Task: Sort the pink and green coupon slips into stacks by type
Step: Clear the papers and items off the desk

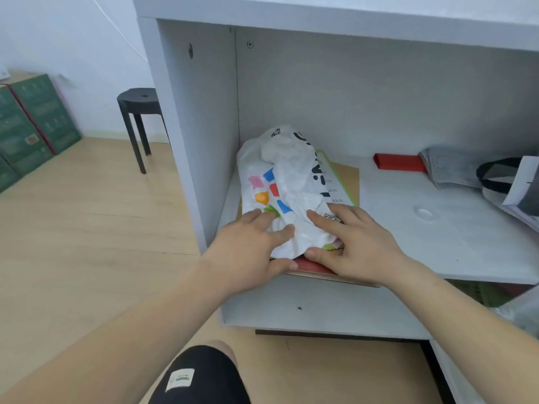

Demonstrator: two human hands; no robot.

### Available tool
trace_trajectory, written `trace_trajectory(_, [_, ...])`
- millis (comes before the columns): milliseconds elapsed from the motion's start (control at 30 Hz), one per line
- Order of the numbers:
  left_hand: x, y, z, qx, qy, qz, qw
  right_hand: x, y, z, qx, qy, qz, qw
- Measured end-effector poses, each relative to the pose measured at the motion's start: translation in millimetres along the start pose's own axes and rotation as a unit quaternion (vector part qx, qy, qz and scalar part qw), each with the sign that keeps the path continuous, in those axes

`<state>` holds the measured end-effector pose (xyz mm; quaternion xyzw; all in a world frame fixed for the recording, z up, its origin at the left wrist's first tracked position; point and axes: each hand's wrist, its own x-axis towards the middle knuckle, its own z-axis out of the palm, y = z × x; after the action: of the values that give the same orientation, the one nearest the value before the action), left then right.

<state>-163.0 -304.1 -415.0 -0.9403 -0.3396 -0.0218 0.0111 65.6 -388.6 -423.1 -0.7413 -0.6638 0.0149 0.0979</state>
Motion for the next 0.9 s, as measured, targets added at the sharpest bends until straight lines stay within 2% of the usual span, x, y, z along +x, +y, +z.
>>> trace_trajectory(233, [39.9,-18.8,-12.7,-0.058,-0.044,-0.062,0.995,51.4,-9.2,-6.8,0.042,-0.038,0.024,0.998])
trace_trajectory(333, [27.1,-11.1,-12.5,-0.044,-0.058,-0.055,0.996,39.9,-13.0,-6.8,0.069,-0.008,0.032,0.997])
trace_trajectory(400, [11.4,-6.4,-12.2,-0.036,-0.020,-0.052,0.998,22.5,-9.3,-4.3,0.098,0.012,0.009,0.995])
trace_trajectory(467, [-0.5,-5.6,-11.2,-0.029,0.034,-0.039,0.998,8.6,-2.6,-2.2,0.097,-0.005,-0.023,0.995])
trace_trajectory(533, [-6.0,-5.9,-6.5,-0.009,0.052,-0.013,0.999,1.4,3.7,-0.7,0.071,-0.032,-0.051,0.996])
trace_trajectory(633, [-9.0,-6.5,3.0,0.002,0.063,-0.007,0.998,-0.2,8.8,6.0,0.067,-0.032,-0.085,0.994])
trace_trajectory(733, [0.0,-11.8,5.7,-0.015,0.059,-0.027,0.998,11.8,9.1,7.9,0.104,-0.033,-0.067,0.992])
trace_trajectory(833, [17.3,-11.4,2.9,-0.019,0.038,-0.045,0.998,21.4,-4.7,3.7,0.085,-0.025,-0.024,0.996])
trace_trajectory(900, [18.7,-4.2,-8.3,-0.012,0.031,-0.058,0.998,15.1,-20.3,-7.2,0.112,-0.013,0.011,0.994])
